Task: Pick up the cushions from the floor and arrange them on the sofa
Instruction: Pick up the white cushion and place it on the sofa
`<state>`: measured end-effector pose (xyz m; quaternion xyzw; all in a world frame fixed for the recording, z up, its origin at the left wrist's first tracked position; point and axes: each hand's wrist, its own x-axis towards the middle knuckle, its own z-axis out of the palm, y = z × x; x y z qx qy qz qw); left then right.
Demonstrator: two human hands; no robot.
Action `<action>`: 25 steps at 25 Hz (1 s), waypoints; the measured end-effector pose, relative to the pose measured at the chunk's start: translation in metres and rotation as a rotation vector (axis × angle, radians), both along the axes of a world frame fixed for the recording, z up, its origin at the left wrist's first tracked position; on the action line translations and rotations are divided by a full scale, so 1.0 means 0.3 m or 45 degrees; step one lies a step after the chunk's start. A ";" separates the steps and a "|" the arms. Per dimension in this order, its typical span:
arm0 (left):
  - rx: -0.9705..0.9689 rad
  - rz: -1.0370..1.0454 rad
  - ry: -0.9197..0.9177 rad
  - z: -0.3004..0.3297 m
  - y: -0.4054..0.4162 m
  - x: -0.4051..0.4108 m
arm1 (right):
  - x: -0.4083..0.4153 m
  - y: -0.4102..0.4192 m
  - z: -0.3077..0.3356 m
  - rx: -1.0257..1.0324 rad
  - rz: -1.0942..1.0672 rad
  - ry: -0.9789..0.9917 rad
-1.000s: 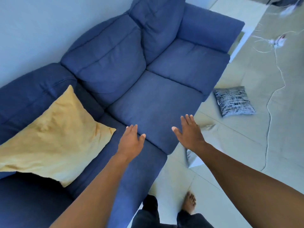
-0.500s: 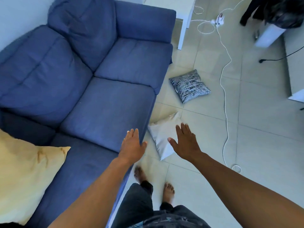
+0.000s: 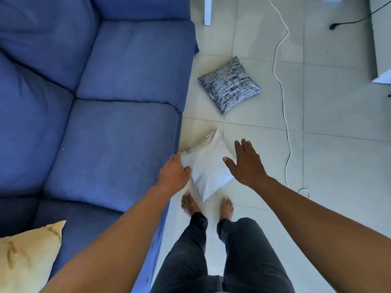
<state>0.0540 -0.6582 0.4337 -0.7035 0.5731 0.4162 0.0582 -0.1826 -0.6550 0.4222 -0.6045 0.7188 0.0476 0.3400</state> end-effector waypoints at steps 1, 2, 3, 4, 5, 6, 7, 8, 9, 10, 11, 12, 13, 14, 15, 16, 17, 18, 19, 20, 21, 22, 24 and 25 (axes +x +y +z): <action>0.014 0.024 -0.001 -0.028 -0.022 -0.005 | -0.009 -0.027 -0.032 0.004 -0.013 -0.004; 0.029 0.043 -0.001 -0.059 -0.044 -0.007 | -0.016 -0.052 -0.065 0.011 -0.027 -0.012; 0.056 0.068 -0.007 -0.125 -0.073 -0.017 | -0.031 -0.089 -0.128 0.040 -0.039 -0.023; 0.079 0.107 -0.029 -0.210 -0.104 -0.029 | -0.042 -0.130 -0.211 0.070 -0.036 -0.034; 0.104 0.154 -0.045 -0.311 -0.128 -0.037 | -0.053 -0.160 -0.308 0.096 -0.027 -0.047; 0.137 0.201 -0.062 -0.415 -0.146 -0.047 | -0.064 -0.182 -0.409 0.122 -0.017 -0.051; 0.175 0.250 -0.083 -0.522 -0.163 -0.059 | -0.075 -0.206 -0.518 0.140 -0.003 -0.047; 0.218 0.282 -0.109 -0.639 -0.177 -0.070 | -0.086 -0.231 -0.627 0.155 0.010 -0.042; 0.269 0.313 -0.132 -0.761 -0.189 -0.083 | -0.099 -0.253 -0.741 0.167 0.013 -0.037; 0.321 0.352 -0.142 -0.854 -0.202 -0.091 | -0.111 -0.273 -0.828 0.172 0.010 -0.040; 0.366 0.404 -0.136 -0.952 -0.211 -0.101 | -0.120 -0.288 -0.924 0.182 0.011 -0.045; 0.394 0.453 -0.123 -1.060 -0.217 -0.114 | -0.129 -0.305 -1.027 0.190 0.010 -0.051; 0.415 0.490 -0.115 -1.166 -0.221 -0.126 | -0.139 -0.318 -1.133 0.198 0.009 -0.051; 0.437 0.516 -0.114 -1.271 -0.221 -0.135 | -0.146 -0.324 -1.236 0.217 0.003 -0.051; 0.461 0.546 -0.116 -1.374 -0.217 -0.142 | -0.153 -0.328 -1.342 0.245 -0.012 -0.049; 0.489 0.585 -0.116 -1.470 -0.214 -0.144 | -0.159 -0.337 -1.437 0.282 -0.015 -0.040; 0.519 0.644 -0.107 -1.558 -0.214 -0.139 | -0.165 -0.350 -1.524 0.303 -0.024 -0.035; 0.550 0.717 -0.097 -1.641 -0.212 -0.129 | -0.169 -0.363 -1.605 0.300 -0.035 -0.043; 0.571 0.820 -0.077 -1.696 -0.215 -0.118 | -0.174 -0.383 -1.662 0.279 -0.071 -0.055; 0.577 0.954 -0.047 -1.757 -0.217 -0.105 | -0.178 -0.406 -1.712 0.262 -0.148 -0.073; 0.570 1.091 -0.006 -1.819 -0.213 -0.094 | -0.184 -0.425 -1.773 0.259 -0.254 -0.091; 0.566 1.213 0.045 -1.855 -0.220 -0.084 | -0.190 -0.448 -1.804 0.266 -0.359 -0.117; 0.610 1.373 0.219 -1.908 -0.239 -0.072 | -0.190 -0.478 -1.856 0.347 -0.586 -0.232; 0.658 1.406 0.349 -1.919 -0.248 -0.074 | -0.189 -0.482 -1.866 0.404 -0.640 -0.269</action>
